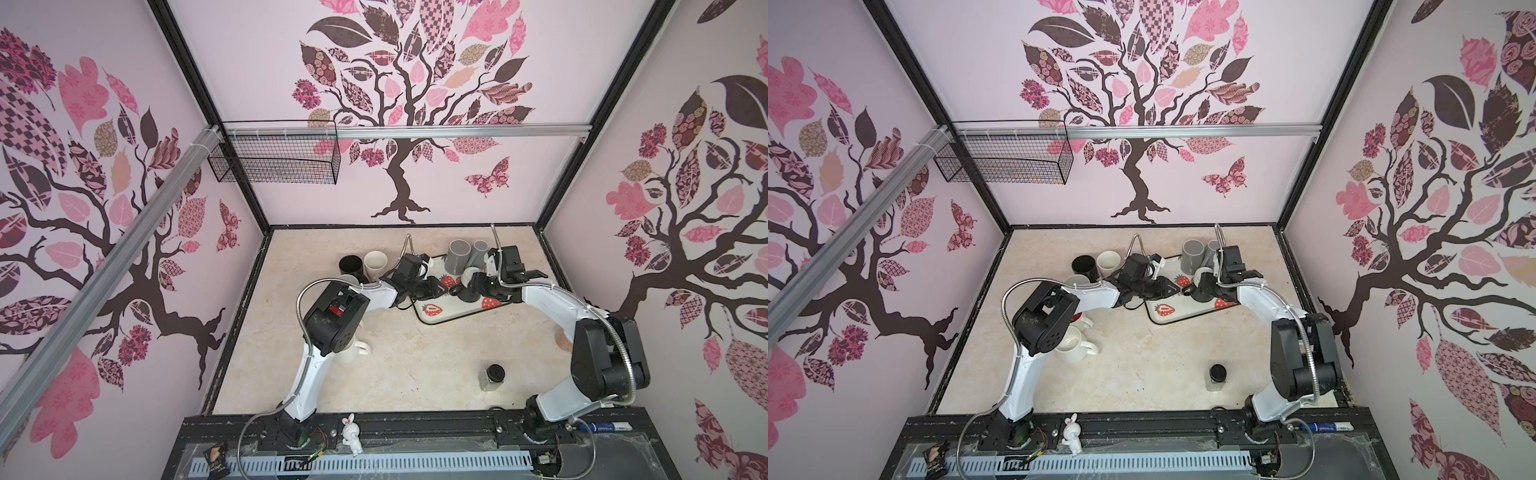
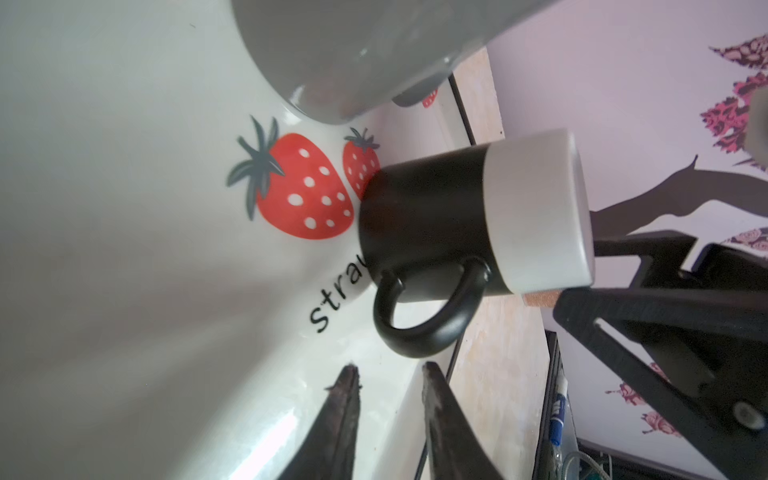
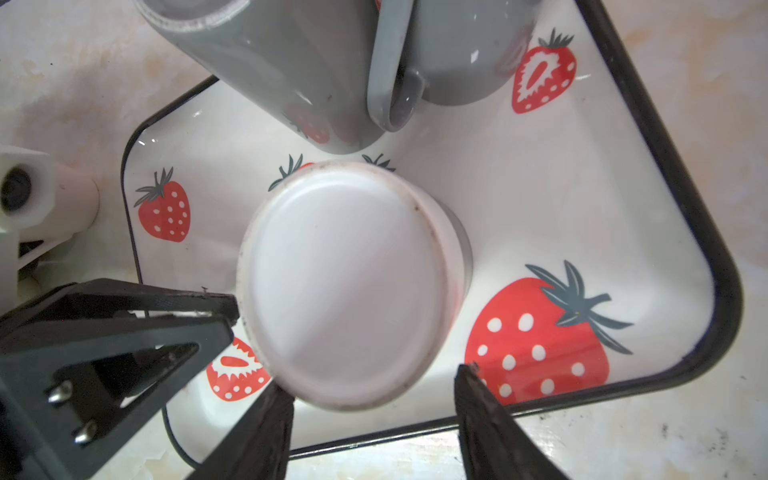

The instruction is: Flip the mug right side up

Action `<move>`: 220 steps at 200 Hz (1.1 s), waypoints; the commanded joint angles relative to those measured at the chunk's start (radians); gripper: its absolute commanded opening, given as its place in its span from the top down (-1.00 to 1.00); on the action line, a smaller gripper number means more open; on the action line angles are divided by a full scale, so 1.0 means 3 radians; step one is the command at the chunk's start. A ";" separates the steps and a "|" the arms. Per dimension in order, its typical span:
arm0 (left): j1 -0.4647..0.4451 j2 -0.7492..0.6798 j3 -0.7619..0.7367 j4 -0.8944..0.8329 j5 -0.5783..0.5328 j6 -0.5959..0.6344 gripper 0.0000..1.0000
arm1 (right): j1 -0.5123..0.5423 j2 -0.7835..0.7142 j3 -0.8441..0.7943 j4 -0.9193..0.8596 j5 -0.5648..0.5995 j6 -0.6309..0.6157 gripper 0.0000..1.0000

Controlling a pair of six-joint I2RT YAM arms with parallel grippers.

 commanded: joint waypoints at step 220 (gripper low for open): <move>-0.0402 -0.0269 -0.0486 0.0613 0.0061 -0.0294 0.57 | 0.0323 0.0598 0.0524 -0.0161 0.0622 0.0050 -0.41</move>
